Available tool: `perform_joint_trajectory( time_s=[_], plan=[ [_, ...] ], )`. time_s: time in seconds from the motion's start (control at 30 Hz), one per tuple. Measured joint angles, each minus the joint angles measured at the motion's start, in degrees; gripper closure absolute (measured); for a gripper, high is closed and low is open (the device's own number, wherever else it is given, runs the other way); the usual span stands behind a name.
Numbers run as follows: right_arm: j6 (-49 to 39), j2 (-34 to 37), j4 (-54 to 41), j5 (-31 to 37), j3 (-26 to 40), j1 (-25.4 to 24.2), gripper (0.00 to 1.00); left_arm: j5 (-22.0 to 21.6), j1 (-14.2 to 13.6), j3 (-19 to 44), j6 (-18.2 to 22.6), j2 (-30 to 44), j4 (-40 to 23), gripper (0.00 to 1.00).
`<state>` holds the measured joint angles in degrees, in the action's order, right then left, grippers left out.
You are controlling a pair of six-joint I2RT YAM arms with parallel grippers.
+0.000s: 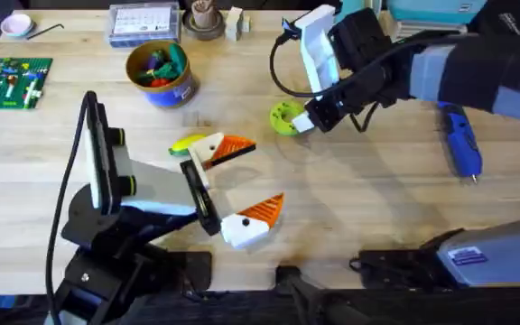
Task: Pick up the gripper from the table and insert it into the empty holder that is missing its gripper. Then pick up a screw, insert it into the mounting hole, and use the screwdriver to tighten it. Finally, clean up the table by picking up the vegetable and placing it into the bucket.
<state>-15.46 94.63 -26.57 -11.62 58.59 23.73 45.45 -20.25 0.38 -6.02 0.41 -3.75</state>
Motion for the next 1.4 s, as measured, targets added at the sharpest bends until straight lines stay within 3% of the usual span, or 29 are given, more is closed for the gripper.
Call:
perform_joint_trajectory(
  time_s=[0.13,0.2,0.27,0.63,1.17,1.4],
  plan=[
    [0.0,0.0,0.0,0.0,0.0,0.0,0.819,0.0,0.0,0.0,0.0,0.0,0.0,0.008],
    [0.1,0.0,0.0,0.0,0.0,0.0,0.967,0.0,0.0,0.0,0.0,0.0,0.0,0.008],
    [0.0,0.0,-0.1,0.0,0.0,0.0,0.992,0.0,0.0,0.0,0.0,0.0,0.0,0.008],
    [0.0,-0.3,-0.6,0.0,0.0,0.0,0.994,0.0,0.0,0.0,0.0,0.0,0.0,0.008],
    [0.0,-7.5,-3.7,0.0,0.2,0.0,0.995,0.0,0.0,0.0,0.0,0.0,0.0,0.008],
    [0.0,-7.5,-13.7,0.0,7.8,0.0,0.995,0.0,0.0,0.0,0.0,0.0,0.0,0.007]
  ],
)
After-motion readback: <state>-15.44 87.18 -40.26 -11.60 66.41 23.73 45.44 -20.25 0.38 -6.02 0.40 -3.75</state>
